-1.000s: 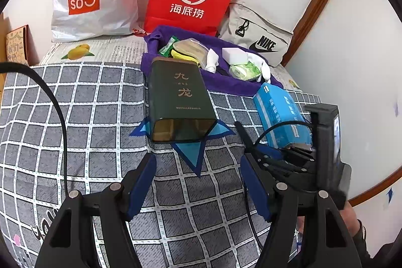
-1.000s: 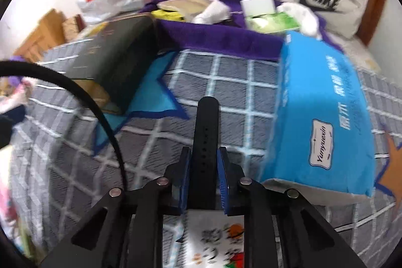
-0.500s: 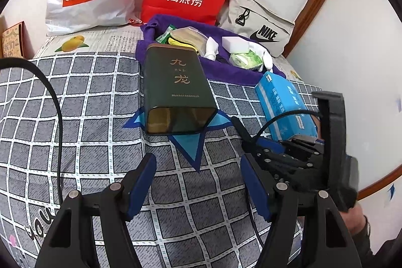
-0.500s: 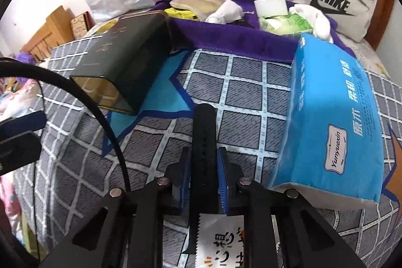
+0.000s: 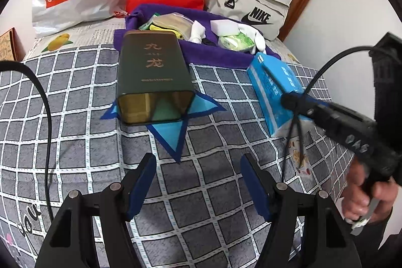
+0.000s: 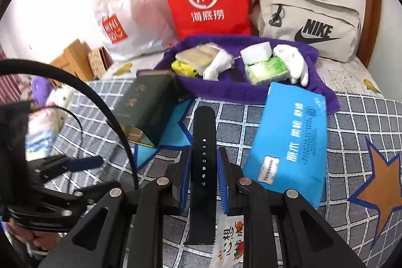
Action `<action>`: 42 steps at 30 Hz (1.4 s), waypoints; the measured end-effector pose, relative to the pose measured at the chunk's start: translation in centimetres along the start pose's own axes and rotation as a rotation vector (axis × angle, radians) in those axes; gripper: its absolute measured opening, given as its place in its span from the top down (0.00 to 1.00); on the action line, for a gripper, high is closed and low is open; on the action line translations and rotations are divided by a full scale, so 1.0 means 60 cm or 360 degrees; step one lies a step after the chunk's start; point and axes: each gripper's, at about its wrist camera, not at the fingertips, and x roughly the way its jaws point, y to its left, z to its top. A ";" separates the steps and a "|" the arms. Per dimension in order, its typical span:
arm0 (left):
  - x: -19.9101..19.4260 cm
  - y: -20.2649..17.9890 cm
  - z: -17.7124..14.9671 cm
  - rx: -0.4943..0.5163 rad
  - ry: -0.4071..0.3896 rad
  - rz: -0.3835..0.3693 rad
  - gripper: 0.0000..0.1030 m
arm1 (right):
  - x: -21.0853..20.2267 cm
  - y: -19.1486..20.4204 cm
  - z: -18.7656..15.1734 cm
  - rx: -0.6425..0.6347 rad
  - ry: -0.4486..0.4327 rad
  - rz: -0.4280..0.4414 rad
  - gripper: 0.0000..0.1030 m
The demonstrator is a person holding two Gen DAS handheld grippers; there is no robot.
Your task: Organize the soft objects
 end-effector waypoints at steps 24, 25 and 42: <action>0.029 -0.101 -0.060 0.0180 0.0099 -0.0022 0.34 | -0.146 -0.048 -0.083 0.0050 -0.0216 0.0013 0.80; 0.034 -0.108 -0.063 0.0192 0.0108 -0.0027 0.32 | -0.152 -0.056 -0.092 0.0065 -0.0227 -0.0006 0.80; 0.117 -0.206 -0.057 0.0339 0.0188 -0.0075 0.16 | -0.196 -0.145 -0.153 0.0267 -0.0296 -0.0119 0.80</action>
